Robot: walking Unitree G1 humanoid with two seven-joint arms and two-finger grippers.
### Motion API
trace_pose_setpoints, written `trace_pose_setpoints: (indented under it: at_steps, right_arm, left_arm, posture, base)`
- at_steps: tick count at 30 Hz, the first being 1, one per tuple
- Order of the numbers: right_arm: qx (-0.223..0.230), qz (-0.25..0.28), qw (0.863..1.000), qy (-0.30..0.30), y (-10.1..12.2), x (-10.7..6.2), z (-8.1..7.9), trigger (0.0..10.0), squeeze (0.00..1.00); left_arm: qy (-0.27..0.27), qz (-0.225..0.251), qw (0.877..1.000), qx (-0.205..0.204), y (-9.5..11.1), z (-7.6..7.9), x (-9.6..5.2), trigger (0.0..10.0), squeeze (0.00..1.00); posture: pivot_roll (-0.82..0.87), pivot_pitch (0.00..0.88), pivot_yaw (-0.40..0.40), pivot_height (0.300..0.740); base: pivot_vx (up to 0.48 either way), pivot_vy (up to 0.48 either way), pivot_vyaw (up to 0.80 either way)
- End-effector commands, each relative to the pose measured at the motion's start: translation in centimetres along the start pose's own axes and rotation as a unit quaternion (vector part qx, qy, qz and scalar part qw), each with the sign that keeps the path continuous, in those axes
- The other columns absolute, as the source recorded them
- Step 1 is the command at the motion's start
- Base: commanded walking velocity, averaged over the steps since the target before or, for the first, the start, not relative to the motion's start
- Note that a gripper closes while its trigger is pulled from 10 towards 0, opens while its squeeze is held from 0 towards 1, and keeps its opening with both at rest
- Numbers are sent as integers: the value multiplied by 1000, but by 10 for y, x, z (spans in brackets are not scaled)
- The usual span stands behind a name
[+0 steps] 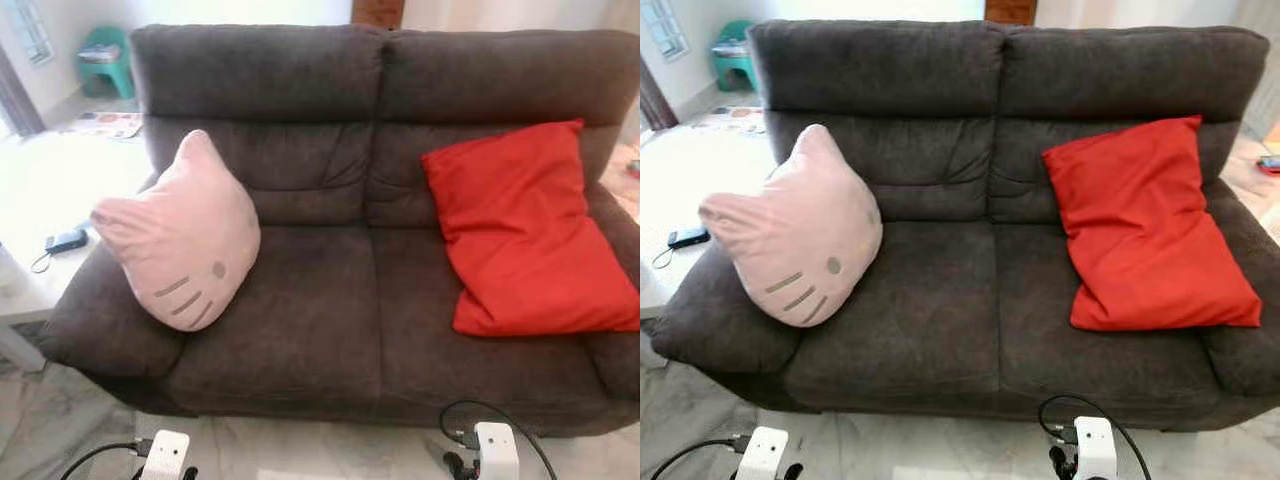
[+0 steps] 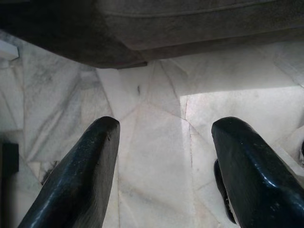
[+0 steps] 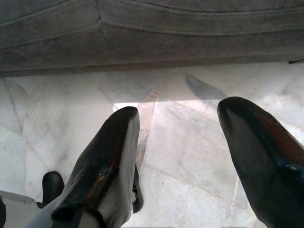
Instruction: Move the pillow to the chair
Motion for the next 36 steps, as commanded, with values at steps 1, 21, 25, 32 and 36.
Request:
trace_pose_setpoints:
  at_steps: [1, 21, 25, 32, 36]
  right_arm:
    - [5, 2, 1000, -5, 0, 0, 2, 10000, 0]
    - [25, 10, 1000, -14, 3, 0, 2, 10000, 0]
    - [25, 11, 1000, -16, 3, 0, 3, 10000, 0]
    - [23, 12, 1000, -17, 4, 0, 5, 10000, 0]
    - [22, 11, 1000, -16, 4, 0, 5, 10000, 0]
  left_arm:
    - [-4, -10, 1000, 19, -5, 1, -1, 10000, 0]
    - [1, 7, 1000, 23, 5, 1, 1, 10000, 0]
    - [-1, 6, 1000, 23, 5, 3, 1, 10000, 0]
    - [-5, 4, 1000, 21, 4, 6, 1, 10000, 0]
    - [-5, 2, 1000, 20, 3, 6, 1, 10000, 0]
  posture:
    - [22, 0, 31, 740]
    - [29, 16, 29, 740]
    - [27, 15, 26, 740]
    - [25, 12, 22, 740]
    - [26, 7, 22, 740]
  base:
    - [0, -356, -781]
    - [0, -126, -778]
    - [0, 0, -775]
    - [0, 0, -775]
    - [0, 0, -775]
Point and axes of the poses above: a point about 5 cm out from each wrist's last joint towards the gripper, its own x axis pointing out of the wrist towards the gripper, its own y axis along the axis of the wrist's last joint, z = x × y, the point moved 2 cm from there along x, pointing out of the wrist towards the gripper, and after that the axes turned 5 degrees about x, right-handed, at the moved point
